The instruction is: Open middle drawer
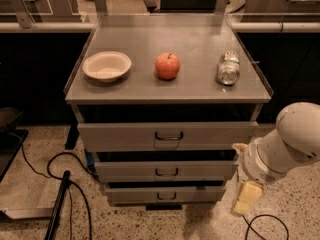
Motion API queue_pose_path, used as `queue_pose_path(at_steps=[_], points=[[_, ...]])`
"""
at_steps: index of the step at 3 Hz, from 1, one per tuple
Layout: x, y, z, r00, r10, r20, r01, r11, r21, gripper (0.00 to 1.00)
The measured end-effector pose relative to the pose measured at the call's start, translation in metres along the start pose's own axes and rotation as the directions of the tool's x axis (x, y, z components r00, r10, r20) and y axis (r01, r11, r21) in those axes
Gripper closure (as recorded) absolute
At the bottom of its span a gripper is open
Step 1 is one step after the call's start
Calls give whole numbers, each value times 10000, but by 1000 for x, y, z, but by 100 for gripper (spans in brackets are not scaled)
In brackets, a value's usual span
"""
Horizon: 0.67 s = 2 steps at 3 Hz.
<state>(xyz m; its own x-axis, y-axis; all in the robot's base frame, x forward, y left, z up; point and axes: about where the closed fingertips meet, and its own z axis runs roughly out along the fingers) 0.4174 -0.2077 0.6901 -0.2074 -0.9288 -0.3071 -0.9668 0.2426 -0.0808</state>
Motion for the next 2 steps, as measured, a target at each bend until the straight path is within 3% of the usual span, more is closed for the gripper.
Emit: queue_pose_path(at_steps=[1, 2], points=[[0, 0, 0, 10000, 2, 0, -2, 10000, -1, 0], [11, -8, 33, 9995, 319, -47, -319, 9994, -133, 0]])
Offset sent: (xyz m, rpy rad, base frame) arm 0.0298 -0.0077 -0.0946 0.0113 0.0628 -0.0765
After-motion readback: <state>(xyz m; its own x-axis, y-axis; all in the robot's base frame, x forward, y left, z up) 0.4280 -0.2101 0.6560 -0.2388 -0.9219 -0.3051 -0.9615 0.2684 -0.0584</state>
